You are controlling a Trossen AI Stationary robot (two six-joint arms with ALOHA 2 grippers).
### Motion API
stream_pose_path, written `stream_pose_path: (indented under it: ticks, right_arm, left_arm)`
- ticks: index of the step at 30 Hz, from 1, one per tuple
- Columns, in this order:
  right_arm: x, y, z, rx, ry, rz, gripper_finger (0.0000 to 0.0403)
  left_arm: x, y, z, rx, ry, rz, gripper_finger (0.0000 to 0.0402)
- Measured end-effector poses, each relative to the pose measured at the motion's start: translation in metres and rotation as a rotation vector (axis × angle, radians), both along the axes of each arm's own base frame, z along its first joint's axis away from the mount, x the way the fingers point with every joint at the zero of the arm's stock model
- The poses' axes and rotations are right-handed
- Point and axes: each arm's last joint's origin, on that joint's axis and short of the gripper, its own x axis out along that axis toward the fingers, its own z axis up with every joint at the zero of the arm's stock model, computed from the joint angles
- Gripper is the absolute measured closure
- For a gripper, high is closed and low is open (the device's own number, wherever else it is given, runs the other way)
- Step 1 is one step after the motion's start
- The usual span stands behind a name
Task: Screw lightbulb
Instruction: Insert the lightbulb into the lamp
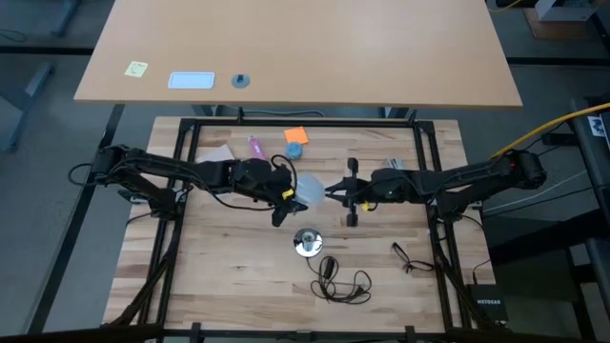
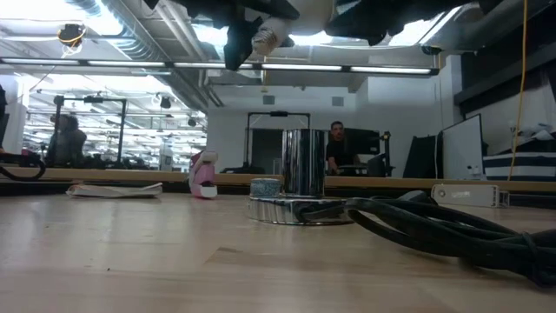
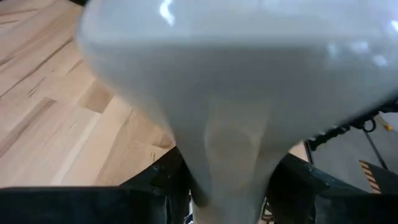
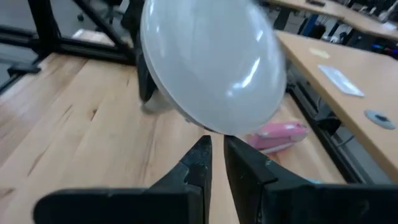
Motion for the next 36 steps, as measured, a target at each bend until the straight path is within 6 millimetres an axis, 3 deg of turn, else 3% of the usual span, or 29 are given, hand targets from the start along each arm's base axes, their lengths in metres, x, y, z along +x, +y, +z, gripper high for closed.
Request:
stream_pose_path:
  ticks: [31, 36]
  right_arm:
    - [-0.0027, -0.0005, -0.0018, -0.005, 0.034, -0.006, 0.0352]
    - [-0.0043, 0.0016, -0.0009, 0.017, 0.040, 0.068, 0.0352]
  left_arm:
    - [0.0007, 0.0000, 0.0004, 0.015, -0.010, -0.005, 0.0245]
    - [-0.0032, -0.0020, 0.0060, 0.016, -0.025, -0.012, 0.0248]
